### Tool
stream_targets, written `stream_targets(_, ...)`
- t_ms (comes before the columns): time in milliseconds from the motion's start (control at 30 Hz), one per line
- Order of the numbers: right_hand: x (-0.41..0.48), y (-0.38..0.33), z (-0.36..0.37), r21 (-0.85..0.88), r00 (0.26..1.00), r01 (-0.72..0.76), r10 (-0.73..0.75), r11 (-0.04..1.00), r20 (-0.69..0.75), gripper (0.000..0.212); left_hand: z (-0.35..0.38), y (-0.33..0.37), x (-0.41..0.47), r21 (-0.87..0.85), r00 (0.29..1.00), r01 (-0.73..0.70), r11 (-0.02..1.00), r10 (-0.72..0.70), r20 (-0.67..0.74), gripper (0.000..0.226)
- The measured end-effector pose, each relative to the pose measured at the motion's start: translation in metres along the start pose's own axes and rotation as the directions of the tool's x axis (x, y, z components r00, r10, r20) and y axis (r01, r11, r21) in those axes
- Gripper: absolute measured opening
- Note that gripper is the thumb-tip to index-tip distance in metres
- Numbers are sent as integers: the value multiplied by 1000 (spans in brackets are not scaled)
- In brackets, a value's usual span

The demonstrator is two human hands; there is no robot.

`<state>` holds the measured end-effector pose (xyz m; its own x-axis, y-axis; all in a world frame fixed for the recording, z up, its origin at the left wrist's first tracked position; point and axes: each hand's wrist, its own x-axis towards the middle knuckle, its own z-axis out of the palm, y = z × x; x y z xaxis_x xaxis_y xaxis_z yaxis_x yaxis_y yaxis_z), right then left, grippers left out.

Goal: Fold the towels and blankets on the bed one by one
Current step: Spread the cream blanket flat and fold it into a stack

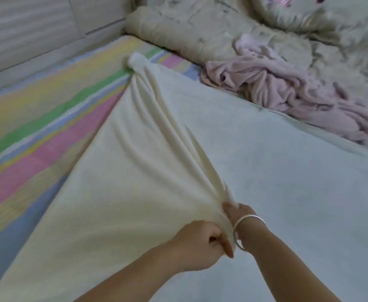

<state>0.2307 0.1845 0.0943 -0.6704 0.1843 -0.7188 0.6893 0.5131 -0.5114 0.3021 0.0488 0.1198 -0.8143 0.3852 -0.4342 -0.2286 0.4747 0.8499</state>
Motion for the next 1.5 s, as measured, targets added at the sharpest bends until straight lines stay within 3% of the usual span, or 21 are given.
stream_targets(167,-32,139,-149,96,997,-41,47,995,-63,22,148,86,37,32,949,-86,996,73,306,26)
stream_targets(333,-65,297,-283,168,976,-122,150,978,-160,20,303,170,64,46,856,-69,997,35,516,22)
stream_targets(433,-82,378,-344,173,959,-160,194,972,-208,21,384,203,87,98,911,-78,992,31,412,28)
stream_targets(533,-96,441,-382,178,944,-201,239,963,-228,21,439,216,119,306,967,-213,928,156,201,26)
stream_targets(667,-110,494,-405,226,935,-216,268,950,-231,20,483,224,156,573,946,-324,753,261,193,37)
stream_targets(733,-115,509,-404,250,933,-228,285,941,-222,20,496,228,170,701,928,-372,608,267,261,45)
stream_targets(867,-112,519,-381,157,914,-282,315,947,-255,23,503,233,195,878,893,-450,162,63,446,28)
stream_targets(967,-117,512,-362,220,837,-331,393,918,-381,8,490,236,204,896,895,-443,-31,36,444,21)
stream_targets(1000,-118,508,-359,281,811,-331,423,901,-403,23,482,237,206,904,905,-424,-51,18,425,21)
stream_targets(1067,-123,501,-350,345,811,-337,456,876,-365,65,467,231,206,924,925,-381,-32,-12,381,19)
stream_targets(1133,-131,490,-340,191,853,-373,416,908,-314,98,455,223,205,941,943,-332,58,-9,333,20)
stream_targets(1200,-136,485,-325,-70,885,-370,329,926,-329,96,454,219,202,938,954,-301,171,54,296,22)
stream_targets(1267,-139,489,-317,-135,866,-371,289,919,-409,75,459,219,200,917,958,-278,287,155,242,17)
stream_targets(1300,-139,496,-315,-28,846,-343,295,939,-444,67,462,219,200,896,959,-261,359,203,197,14)
stream_targets(1333,-143,506,-318,187,821,-287,342,939,-457,58,467,221,200,869,958,-247,429,243,152,12)
stream_targets(1400,-152,527,-328,612,758,-74,443,787,-479,37,474,225,202,809,954,-218,545,295,58,11)
stream_targets(1433,-160,539,-333,728,718,29,493,684,-492,29,483,227,202,792,950,-220,569,309,41,11)
stream_targets(1500,-172,553,-335,803,709,109,520,586,-476,18,500,233,198,789,947,-215,575,320,24,11)
